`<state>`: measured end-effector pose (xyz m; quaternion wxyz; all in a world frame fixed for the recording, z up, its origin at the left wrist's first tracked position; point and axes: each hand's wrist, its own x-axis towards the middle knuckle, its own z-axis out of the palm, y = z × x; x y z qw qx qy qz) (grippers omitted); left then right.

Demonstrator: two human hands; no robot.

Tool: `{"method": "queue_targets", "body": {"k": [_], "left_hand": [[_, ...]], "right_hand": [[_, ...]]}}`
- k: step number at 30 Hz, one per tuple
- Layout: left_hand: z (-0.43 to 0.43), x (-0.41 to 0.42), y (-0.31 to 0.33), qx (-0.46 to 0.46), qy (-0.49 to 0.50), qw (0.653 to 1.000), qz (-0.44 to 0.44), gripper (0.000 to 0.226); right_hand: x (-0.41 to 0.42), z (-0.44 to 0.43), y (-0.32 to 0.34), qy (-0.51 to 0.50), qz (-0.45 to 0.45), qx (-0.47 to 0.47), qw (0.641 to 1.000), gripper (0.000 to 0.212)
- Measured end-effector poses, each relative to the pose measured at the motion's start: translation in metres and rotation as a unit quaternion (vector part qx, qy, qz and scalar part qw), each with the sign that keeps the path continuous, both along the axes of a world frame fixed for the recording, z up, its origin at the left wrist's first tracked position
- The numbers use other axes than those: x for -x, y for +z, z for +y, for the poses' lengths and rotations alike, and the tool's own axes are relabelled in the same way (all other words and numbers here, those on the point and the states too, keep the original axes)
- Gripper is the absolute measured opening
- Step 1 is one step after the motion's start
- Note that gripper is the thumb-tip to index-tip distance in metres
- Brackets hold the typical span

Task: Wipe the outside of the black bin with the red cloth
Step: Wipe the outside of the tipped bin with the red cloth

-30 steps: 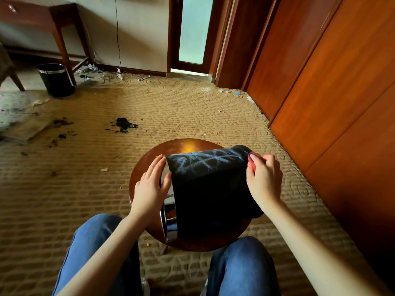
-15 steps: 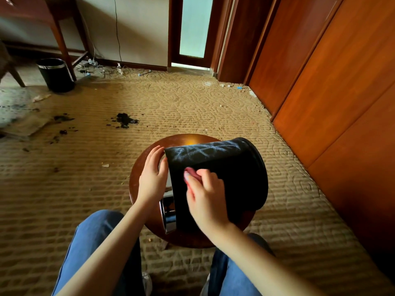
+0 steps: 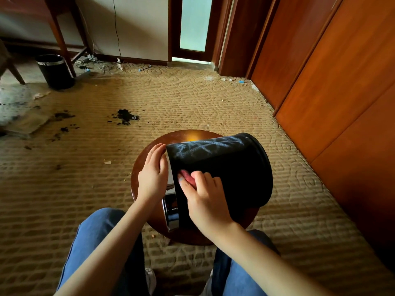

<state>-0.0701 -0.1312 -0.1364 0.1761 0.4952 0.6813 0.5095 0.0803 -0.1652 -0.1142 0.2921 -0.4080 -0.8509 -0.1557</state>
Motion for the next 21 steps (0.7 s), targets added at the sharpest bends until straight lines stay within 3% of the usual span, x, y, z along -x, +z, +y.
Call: {"method": "queue_targets", "body": {"k": [6, 14, 21], "left_hand": [[-0.001, 0.001, 0.002, 0.016, 0.004, 1.000, -0.002, 0.039], [-0.008, -0.002, 0.001, 0.008, -0.002, 1.000, 0.004, 0.055], [-0.018, -0.007, 0.003, 0.010, 0.005, 1.000, 0.026, 0.062]], "right_hand": [[0.036, 0.021, 0.022, -0.028, 0.018, 0.054, 0.998, 0.025], [0.002, -0.010, 0.008, -0.017, 0.034, 0.086, 0.996, 0.041], [0.037, 0.023, 0.027, -0.045, 0.048, 0.106, 0.992, 0.023]]}}
